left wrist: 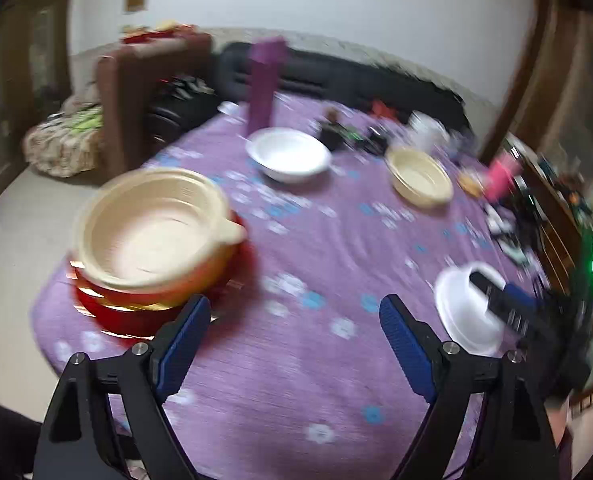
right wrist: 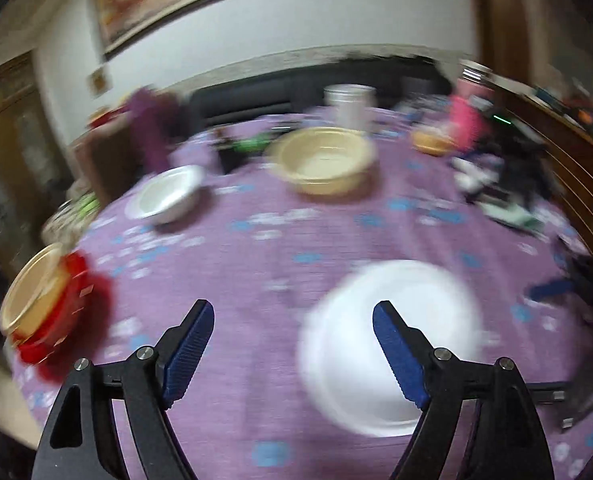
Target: Organize plates and bowls
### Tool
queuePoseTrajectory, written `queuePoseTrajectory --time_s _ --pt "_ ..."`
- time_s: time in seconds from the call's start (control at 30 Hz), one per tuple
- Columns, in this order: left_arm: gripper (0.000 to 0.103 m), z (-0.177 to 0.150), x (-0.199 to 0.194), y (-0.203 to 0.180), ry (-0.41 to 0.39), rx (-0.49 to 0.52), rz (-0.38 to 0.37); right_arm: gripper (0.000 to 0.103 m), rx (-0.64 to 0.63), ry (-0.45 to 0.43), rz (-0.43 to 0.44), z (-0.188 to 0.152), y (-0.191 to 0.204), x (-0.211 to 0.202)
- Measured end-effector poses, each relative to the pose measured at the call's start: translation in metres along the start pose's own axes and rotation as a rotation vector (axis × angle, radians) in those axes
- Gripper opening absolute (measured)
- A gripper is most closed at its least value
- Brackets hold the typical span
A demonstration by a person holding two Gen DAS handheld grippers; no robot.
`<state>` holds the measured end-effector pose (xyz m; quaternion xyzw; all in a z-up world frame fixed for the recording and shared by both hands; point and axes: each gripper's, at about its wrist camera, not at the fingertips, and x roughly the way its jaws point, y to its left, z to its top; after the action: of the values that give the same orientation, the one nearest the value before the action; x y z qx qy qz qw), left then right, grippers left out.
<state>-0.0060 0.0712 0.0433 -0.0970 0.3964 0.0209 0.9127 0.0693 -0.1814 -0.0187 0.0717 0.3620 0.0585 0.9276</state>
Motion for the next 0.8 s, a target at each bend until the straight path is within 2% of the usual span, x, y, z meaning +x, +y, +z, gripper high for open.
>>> queuePoseTrajectory --time_s 0.07,0.17,0.27,0.5,0.6,0.73,0.8 --pt "0.086 -0.005 0.013 -0.016 0.041 0.027 -0.037 0.085 0.052 0.022 -0.032 0.005 -0.029 0.003" --pt "0.086 -0.012 0.024 -0.034 0.072 0.062 -0.053 0.085 0.089 0.037 -0.081 0.006 -0.055 0.006" --pt "0.086 -0.015 0.027 -0.040 0.082 0.084 -0.052 0.085 0.124 0.042 -0.076 0.009 -0.070 0.006" --pt "0.086 -0.008 0.024 -0.035 0.061 0.090 -0.054 0.086 0.128 0.077 -0.001 0.042 -0.050 0.011" --pt "0.086 -0.009 0.028 -0.029 0.067 0.085 -0.056 0.087 0.165 0.106 0.036 0.060 -0.043 0.027" --pt "0.086 -0.015 0.036 -0.023 0.095 0.094 -0.075 0.087 0.177 0.120 0.021 0.078 -0.036 0.054" --pt "0.086 -0.018 0.039 -0.022 0.102 0.103 -0.089 0.087 0.226 0.160 0.027 0.089 -0.039 0.075"
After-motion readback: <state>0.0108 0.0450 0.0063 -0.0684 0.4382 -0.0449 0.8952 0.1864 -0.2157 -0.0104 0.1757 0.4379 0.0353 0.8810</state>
